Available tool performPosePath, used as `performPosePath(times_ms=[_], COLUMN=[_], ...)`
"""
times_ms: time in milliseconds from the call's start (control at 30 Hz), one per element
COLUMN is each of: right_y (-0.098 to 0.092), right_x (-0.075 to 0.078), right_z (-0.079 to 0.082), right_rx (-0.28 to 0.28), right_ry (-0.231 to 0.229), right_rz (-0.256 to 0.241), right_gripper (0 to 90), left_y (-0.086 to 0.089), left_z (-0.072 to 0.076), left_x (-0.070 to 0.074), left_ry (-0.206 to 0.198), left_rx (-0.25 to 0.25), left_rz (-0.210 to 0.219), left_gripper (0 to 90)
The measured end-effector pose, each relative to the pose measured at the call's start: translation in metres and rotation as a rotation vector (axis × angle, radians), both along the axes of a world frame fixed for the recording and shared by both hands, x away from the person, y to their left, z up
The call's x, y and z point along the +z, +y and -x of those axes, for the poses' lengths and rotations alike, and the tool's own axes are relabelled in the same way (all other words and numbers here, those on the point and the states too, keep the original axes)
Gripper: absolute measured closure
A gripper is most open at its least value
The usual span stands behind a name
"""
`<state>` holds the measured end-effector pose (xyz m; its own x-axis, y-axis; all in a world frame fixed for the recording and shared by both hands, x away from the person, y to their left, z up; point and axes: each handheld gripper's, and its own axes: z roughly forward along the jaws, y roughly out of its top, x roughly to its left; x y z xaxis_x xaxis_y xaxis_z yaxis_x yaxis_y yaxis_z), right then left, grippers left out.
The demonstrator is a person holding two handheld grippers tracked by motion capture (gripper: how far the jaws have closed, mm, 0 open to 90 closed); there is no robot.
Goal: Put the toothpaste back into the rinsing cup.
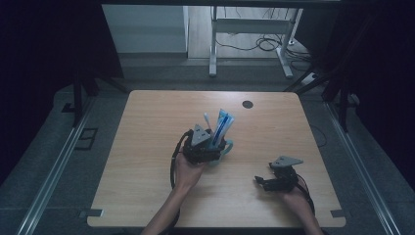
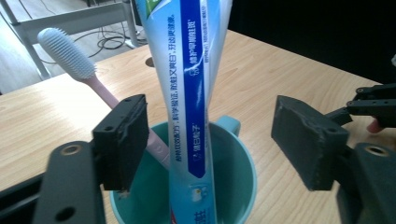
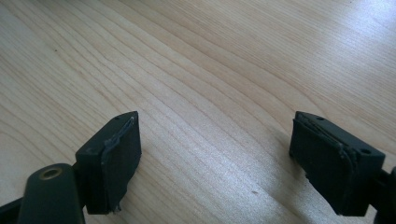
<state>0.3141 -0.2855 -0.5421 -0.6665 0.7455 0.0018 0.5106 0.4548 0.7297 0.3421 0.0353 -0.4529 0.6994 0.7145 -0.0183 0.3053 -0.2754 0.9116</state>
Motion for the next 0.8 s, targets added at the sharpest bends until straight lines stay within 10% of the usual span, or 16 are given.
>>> performPosePath(times_ms=[800], right_y=[0.000], right_x=[0.000], right_z=[0.000], right_rx=[0.000], right_ry=[0.000], right_rz=[0.001], right_gripper=[16.6], left_y=[0.025], left_z=[0.024], left_x=[0.020], left_ry=[0.081], left_rx=[-0.059], left_rz=[-0.033], left_gripper=[9.0])
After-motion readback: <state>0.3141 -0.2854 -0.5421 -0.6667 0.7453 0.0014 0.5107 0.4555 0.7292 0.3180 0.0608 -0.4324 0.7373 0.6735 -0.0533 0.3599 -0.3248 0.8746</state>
